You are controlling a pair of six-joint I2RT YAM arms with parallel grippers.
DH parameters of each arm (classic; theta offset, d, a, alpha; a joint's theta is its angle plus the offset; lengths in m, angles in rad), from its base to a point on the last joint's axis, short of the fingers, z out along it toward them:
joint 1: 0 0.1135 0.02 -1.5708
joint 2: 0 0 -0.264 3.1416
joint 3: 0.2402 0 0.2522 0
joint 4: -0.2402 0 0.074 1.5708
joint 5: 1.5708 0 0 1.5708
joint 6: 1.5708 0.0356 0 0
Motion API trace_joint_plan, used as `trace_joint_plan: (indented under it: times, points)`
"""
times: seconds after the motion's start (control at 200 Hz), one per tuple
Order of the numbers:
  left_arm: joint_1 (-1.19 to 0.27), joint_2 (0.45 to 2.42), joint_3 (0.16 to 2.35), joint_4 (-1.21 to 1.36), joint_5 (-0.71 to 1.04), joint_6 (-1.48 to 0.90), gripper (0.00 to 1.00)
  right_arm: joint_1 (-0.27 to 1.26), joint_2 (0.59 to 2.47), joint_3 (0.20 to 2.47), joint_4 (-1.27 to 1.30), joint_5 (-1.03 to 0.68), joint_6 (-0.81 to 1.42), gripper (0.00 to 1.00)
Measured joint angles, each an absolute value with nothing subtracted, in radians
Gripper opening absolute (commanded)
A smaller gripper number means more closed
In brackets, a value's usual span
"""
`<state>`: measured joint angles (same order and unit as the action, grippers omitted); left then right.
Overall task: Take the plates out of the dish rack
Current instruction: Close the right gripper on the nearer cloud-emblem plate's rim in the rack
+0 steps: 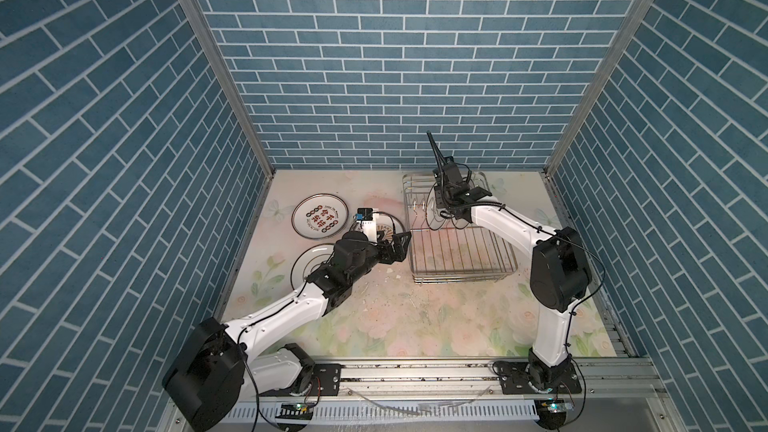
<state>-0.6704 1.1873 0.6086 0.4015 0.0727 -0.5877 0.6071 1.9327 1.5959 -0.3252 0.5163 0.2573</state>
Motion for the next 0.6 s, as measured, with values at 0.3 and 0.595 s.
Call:
trace_joint_plan:
  times: [0.3,0.595]
  points:
    - [-0.671,1.224,0.609,0.435,0.093,-0.612,1.00,0.618,1.933,1.610,-0.326,0.528,0.242,0.08]
    - [-0.671,1.224,0.609,0.447,0.095,-0.620,1.00,0.629,1.932,1.673,-0.362,0.570,0.177,0.06]
